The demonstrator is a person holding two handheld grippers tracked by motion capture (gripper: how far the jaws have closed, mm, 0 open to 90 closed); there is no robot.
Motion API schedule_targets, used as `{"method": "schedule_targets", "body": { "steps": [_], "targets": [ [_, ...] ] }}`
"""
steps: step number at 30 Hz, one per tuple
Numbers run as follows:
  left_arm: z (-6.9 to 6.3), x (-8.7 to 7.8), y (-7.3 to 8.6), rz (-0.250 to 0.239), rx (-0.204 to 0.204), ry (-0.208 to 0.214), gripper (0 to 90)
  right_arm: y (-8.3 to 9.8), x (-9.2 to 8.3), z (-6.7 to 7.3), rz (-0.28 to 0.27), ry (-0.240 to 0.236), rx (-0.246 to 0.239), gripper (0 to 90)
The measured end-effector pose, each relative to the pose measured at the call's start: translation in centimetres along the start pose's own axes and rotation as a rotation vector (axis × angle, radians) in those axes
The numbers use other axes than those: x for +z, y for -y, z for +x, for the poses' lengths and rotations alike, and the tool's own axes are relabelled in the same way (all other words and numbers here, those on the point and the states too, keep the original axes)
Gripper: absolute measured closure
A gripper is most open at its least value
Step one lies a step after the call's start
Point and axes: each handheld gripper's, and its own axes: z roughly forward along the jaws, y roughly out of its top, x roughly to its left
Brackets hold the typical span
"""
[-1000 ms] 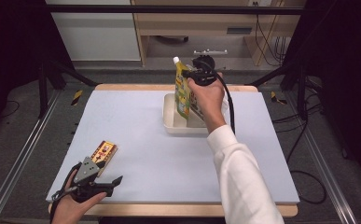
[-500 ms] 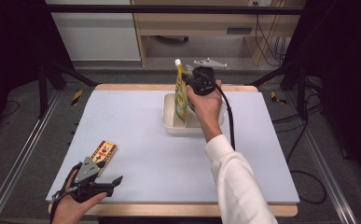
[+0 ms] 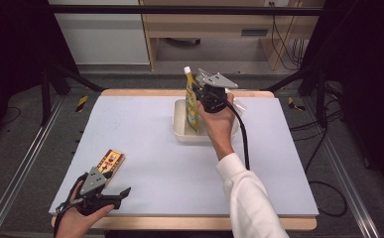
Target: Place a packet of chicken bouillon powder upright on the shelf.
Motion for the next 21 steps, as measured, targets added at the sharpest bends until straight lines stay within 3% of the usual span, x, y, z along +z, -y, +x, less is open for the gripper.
{"method": "schedule_targets", "body": {
  "steps": [7, 9, 21],
  "targets": [
    [-0.1, 0.0, 0.0, 0.001, 0.0, 0.0, 15.7, 0.4, -0.2, 0.4, 0.003, 0.025, -0.028, 90.0],
    [-0.1, 0.0, 0.0, 0.001, 0.0, 0.001, 15.8, 0.4, -0.2, 0.2, 0.02, 0.043, -0.009, 90.0],
    [-0.1, 0.0, 0.0, 0.001, 0.002, 0.001, 15.8, 1.4, -0.1, 0.3, 0.029, 0.031, 0.029, 90.0]
  ]
}}
